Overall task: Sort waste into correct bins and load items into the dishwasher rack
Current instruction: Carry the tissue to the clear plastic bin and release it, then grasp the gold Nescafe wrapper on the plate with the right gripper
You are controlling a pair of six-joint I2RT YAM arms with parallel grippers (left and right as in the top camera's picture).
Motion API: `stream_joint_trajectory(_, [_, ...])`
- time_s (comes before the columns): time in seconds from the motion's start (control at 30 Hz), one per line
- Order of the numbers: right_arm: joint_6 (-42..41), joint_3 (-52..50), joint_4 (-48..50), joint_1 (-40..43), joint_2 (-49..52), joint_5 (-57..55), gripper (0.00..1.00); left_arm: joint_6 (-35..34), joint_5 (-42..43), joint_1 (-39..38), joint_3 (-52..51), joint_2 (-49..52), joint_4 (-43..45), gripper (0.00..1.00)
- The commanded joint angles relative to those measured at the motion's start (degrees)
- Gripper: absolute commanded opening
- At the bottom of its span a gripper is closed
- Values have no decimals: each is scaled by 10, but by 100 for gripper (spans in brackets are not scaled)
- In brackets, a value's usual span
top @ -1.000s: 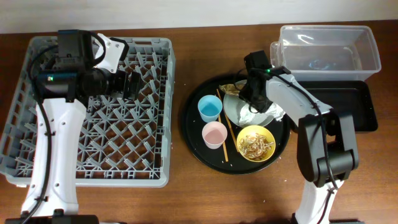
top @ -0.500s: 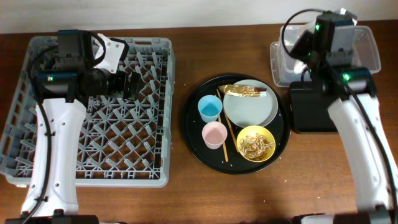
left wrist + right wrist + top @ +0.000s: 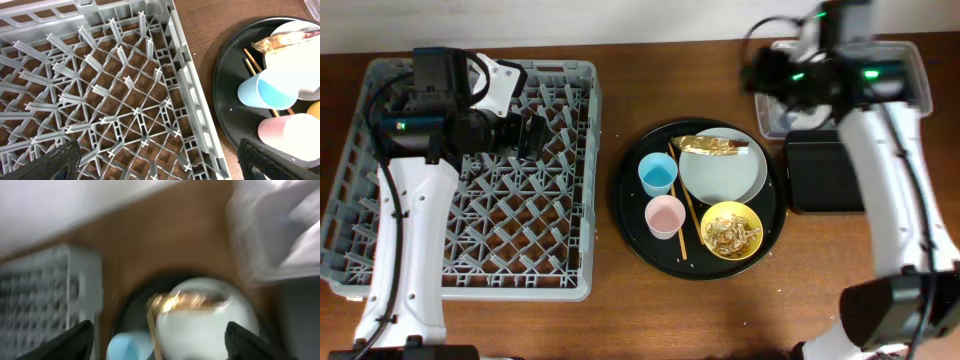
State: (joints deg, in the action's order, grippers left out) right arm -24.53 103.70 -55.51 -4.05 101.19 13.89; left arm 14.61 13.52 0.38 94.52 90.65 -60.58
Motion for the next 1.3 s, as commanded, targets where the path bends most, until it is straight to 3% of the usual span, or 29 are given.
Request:
stream_joint_trajectory(0.0, [-217, -79, 6, -71, 43, -99, 66, 7, 6, -2, 12, 2, 0, 100])
stream_joint_trajectory(0.07, [-386, -190, 126, -111, 61, -121, 66, 7, 7, -2, 12, 2, 0, 100])
stream_joint_trajectory(0.1, [-409, -224, 174, -116, 62, -123, 65, 7, 7, -2, 12, 2, 0, 99])
stream_joint_trajectory(0.23, [-425, -327, 333, -117, 65, -172, 65, 7, 6, -2, 12, 2, 0, 100])
stream_joint_trajectory(0.5, [-439, -328, 401, -117, 145, -181, 64, 7, 7, -2, 12, 2, 0, 100])
stream_joint_trajectory(0.57, [-438, -328, 400, -117, 145, -183, 20, 7, 7, -2, 12, 2, 0, 100])
stream_joint_trajectory(0.6, [-437, -328, 399, -117, 145, -182, 8, 7, 6, -2, 12, 2, 0, 100])
stream_joint_trajectory(0.63, [-436, -328, 399, -117, 145, -178, 4, 7, 6, -2, 12, 2, 0, 100])
stream_joint_trajectory(0.73, [-432, -328, 388, -117, 145, -157, 4, 7, 6, -2, 12, 2, 0, 100])
stream_joint_trajectory(0.83, [-336, -327, 385, -115, 111, -64, 4, 7, 6, -2, 12, 3, 0, 100])
stream_joint_trajectory(0.93, [-210, -325, 346, -115, 30, -57, 4, 7, 7, -2, 12, 3, 0, 100])
stream_joint_trajectory(0.97, [-77, -325, 335, -115, -15, -57, 27, 7, 6, -2, 12, 3, 0, 100])
stream_joint_trajectory(1.0, [3, -323, 330, -115, -27, -72, 58, 7, 7, -2, 12, 3, 0, 100])
stream_joint_trajectory(1.03, [45, -323, 328, -115, -28, -103, 74, 7, 7, -2, 12, 3, 0, 100])
stream_joint_trajectory(1.07, [110, -323, 330, -115, -22, -157, 83, 7, 6, -2, 12, 3, 0, 100])
stream_joint_trajectory(1.27, [269, -323, 389, -97, 76, -200, 92, 7, 7, -2, 12, 3, 0, 100])
